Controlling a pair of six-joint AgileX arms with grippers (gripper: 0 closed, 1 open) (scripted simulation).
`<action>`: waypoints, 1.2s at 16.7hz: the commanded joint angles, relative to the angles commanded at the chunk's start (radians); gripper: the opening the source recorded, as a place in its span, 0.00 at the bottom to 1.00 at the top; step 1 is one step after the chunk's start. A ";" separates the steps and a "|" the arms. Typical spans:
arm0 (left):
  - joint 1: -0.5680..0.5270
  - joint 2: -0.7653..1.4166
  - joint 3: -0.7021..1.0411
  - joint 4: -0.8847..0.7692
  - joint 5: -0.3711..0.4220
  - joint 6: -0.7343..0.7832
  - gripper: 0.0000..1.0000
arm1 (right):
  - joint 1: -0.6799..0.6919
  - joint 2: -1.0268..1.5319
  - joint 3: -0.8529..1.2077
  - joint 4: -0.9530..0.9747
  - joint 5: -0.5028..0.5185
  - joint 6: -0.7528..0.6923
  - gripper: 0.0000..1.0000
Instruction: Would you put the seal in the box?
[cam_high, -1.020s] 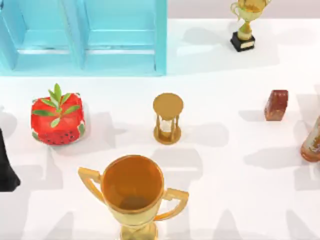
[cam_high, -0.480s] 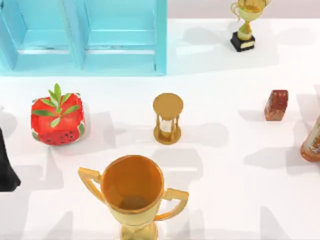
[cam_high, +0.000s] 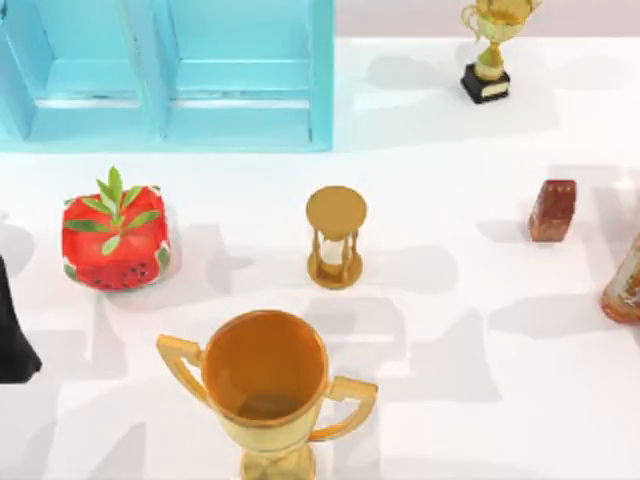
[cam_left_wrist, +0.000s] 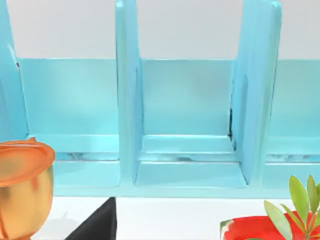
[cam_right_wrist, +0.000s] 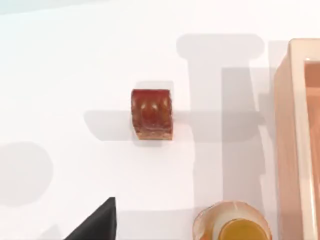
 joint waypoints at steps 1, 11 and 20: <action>0.000 0.000 0.000 0.000 0.000 0.000 1.00 | 0.009 0.113 0.095 -0.068 0.001 0.010 1.00; 0.000 0.000 0.000 0.000 0.000 0.000 1.00 | 0.074 0.900 0.835 -0.555 0.004 0.089 1.00; 0.000 0.000 0.000 0.000 0.000 0.000 1.00 | 0.078 0.994 0.935 -0.612 0.002 0.099 1.00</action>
